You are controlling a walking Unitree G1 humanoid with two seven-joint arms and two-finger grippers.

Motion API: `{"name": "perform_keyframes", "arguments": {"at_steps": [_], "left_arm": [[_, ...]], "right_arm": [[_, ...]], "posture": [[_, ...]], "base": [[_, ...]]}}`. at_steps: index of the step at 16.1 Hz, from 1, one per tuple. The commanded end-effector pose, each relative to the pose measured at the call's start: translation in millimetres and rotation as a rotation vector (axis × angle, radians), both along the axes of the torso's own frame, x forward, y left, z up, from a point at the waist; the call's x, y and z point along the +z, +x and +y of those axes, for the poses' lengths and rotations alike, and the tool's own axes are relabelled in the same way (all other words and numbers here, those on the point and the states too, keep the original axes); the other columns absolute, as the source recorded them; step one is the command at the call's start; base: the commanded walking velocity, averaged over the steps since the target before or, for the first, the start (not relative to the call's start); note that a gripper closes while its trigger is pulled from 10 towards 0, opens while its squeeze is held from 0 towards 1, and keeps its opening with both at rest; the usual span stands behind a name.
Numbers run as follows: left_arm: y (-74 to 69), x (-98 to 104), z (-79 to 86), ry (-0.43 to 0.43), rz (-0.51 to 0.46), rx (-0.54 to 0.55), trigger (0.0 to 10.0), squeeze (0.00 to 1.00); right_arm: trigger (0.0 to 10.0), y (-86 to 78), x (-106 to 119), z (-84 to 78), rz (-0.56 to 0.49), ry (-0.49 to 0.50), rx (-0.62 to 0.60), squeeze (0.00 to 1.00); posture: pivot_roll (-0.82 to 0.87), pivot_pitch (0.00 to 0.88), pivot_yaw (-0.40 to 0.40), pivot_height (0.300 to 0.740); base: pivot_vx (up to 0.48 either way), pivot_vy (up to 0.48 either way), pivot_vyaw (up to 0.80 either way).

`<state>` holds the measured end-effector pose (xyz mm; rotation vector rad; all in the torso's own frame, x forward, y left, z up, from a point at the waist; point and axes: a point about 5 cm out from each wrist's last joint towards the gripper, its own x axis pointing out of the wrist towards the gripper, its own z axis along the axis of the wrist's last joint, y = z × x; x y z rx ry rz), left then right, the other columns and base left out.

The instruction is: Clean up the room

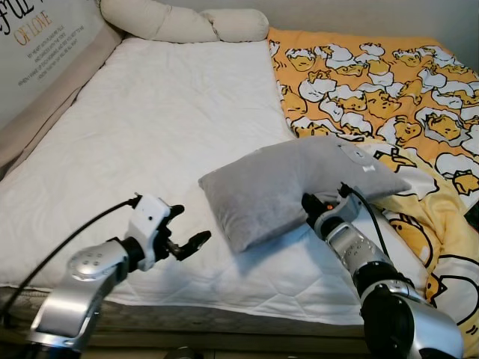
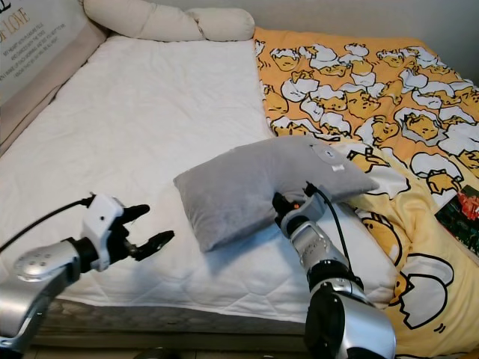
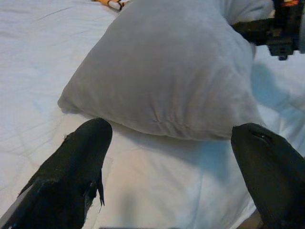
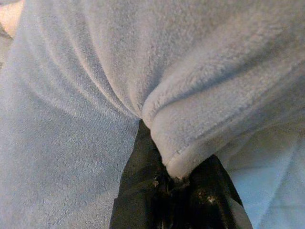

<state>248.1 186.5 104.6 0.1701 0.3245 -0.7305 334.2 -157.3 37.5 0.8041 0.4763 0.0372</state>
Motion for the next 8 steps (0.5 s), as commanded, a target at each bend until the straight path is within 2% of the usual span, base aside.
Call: {"name": "perform_keyframes", "arguments": {"at_steps": [1, 5, 7, 8], "left_arm": [[-2.5, 2, 2.0, -0.006, 0.012, -0.014, 10.0, 0.00], [-3.4, 1, 14.5, 0.037, 0.024, -0.001, 10.0, 0.00], [2.5, 3, 21.4, 0.079, -0.040, 0.065, 10.0, 0.00], [16.2, 11, 33.3, 0.083, -0.119, 0.215, 10.0, 0.00]], "right_arm": [[0.0, 4.2, 5, 5.5, -0.010, -0.011, 0.033, 0.00], [0.0, 11.8, 15, 7.2, -0.039, -0.005, 0.047, 0.00], [0.0, 21.5, 29, 10.8, -0.069, 0.013, 0.047, 0.00], [0.0, 34.1, 49, 23.6, -0.109, -0.023, 0.096, 0.00]], "posture": [[0.08, 0.000, -0.034, 0.740], [0.09, 0.000, -0.035, 0.740], [0.09, 0.000, -0.036, 0.740], [0.09, 0.000, -0.036, 0.740]], "base": [[0.000, 0.000, 0.00], [0.000, 0.000, 0.00], [0.000, 0.000, 0.00], [0.000, 0.000, 0.00]]}}
